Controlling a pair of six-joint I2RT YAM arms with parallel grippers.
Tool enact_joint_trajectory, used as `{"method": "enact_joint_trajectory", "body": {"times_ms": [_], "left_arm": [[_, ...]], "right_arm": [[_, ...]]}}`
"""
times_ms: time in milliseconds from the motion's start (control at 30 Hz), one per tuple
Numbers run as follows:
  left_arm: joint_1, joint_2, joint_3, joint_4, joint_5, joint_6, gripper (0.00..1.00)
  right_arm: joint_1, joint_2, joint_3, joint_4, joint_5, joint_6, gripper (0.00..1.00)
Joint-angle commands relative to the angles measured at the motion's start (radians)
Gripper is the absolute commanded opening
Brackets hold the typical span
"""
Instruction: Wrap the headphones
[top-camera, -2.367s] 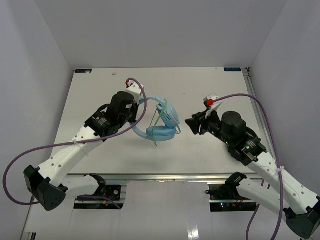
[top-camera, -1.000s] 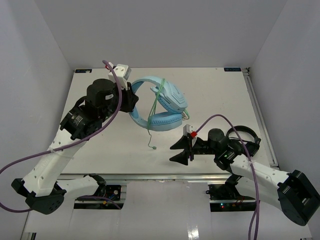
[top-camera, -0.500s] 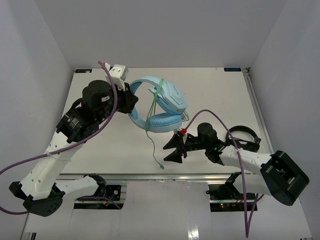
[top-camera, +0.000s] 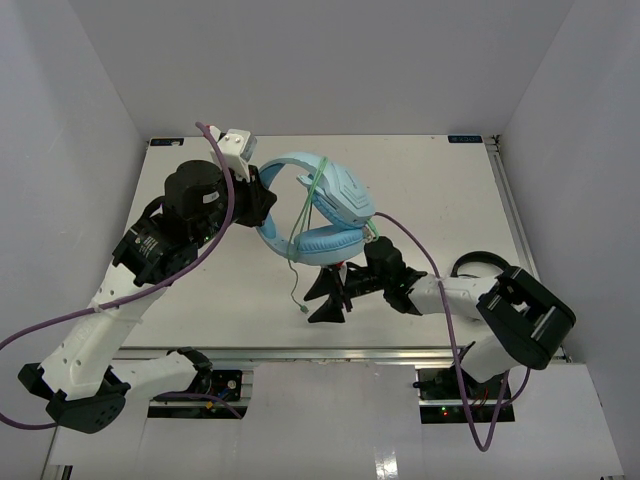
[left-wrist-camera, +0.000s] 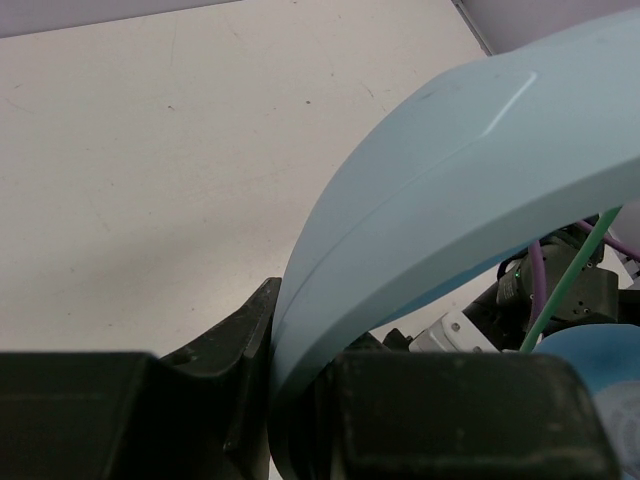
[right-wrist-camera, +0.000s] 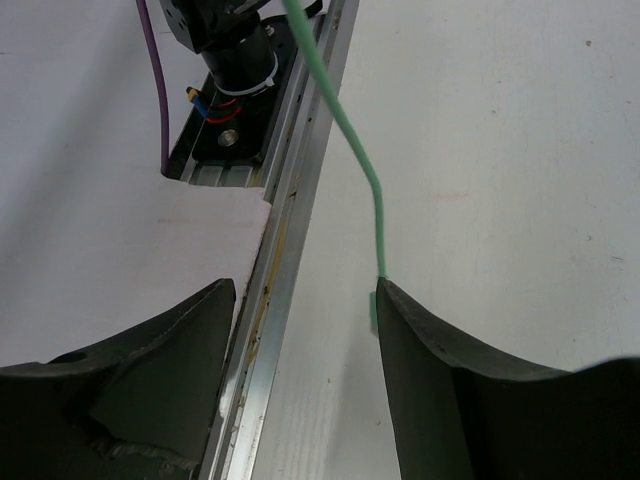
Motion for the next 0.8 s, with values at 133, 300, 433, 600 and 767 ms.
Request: {"method": "enact_joint_trajectory", "body": {"times_ms": [133, 300, 433, 600, 767], "left_arm": [[0.002, -0.036, 0.019, 0.085, 0.023, -0.048, 0.0], [0.002, -0.039, 0.009, 0.095, 0.023, -0.051, 0.0], [0.002, -0.038, 0.005, 0.099, 0.023, -0.051, 0.0], [0.002, -0.038, 0.005, 0.106, 0.019, -0.053, 0.0], [0.002, -0.043, 0.005, 0.105, 0.009, -0.051, 0.0]], "right_arm": [[0.007, 0.069, 0.025, 0.1, -0.011, -0.026, 0.64], [0.009, 0.096, 0.011, 0.127, -0.023, -0.025, 0.64], [0.034, 0.109, -0.008, 0.151, -0.026, -0.018, 0.63], [0.06, 0.134, -0.015, 0.172, -0.02, -0.019, 0.61], [0.067, 0.172, -0.006, 0.181, -0.022, -0.011, 0.57]]}}
